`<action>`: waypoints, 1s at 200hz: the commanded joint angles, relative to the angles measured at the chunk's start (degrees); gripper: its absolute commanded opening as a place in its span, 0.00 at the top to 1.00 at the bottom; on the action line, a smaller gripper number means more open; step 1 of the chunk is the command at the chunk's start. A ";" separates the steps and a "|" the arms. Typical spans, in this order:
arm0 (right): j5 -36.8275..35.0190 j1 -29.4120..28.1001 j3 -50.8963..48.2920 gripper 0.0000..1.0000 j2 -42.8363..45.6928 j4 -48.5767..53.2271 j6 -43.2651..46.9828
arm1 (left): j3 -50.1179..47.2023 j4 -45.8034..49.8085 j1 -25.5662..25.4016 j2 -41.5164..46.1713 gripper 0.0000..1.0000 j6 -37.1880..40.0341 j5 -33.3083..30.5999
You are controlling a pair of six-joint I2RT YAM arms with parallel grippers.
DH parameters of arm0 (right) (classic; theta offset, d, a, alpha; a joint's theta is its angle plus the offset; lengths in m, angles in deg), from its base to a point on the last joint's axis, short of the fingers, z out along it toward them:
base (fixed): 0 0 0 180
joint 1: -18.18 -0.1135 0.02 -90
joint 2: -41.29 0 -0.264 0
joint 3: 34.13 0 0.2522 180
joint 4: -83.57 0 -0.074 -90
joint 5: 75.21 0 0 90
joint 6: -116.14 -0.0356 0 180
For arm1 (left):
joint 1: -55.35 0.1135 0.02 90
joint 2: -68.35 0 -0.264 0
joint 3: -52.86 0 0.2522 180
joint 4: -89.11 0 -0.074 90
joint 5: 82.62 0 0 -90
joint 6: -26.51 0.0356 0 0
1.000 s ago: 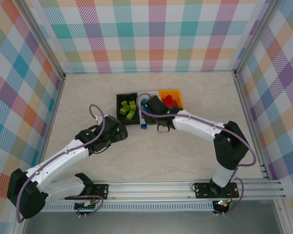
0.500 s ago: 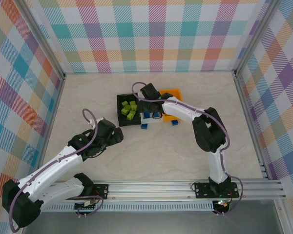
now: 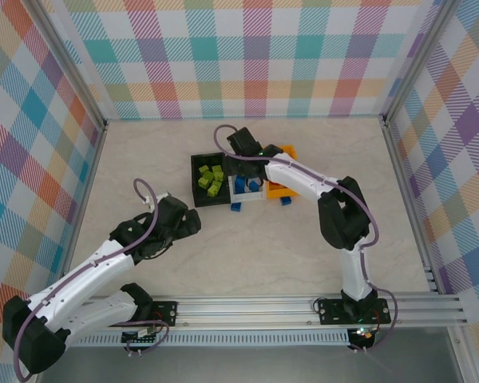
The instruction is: Sort the legos into containers by color
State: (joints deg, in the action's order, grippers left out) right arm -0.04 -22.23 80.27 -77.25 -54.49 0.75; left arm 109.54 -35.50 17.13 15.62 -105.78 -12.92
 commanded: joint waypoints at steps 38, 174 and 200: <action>-2.20 2.06 7.70 0.56 -7.18 4.78 -1.10 | 1.63 2.75 0.42 1.60 0.00 0.56 -1.94; -0.38 4.72 30.64 0.57 -23.96 8.21 -1.75 | 4.24 5.58 1.47 0.35 0.00 2.27 -2.10; -0.40 5.23 36.11 0.55 -27.56 7.68 -2.48 | 3.95 5.22 1.87 -0.95 0.00 2.78 -2.08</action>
State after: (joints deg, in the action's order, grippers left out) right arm -0.98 -17.70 111.43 -101.47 -47.10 -0.43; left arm 112.54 -31.59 18.16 15.60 -104.35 -13.75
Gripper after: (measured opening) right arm 0.442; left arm 0.997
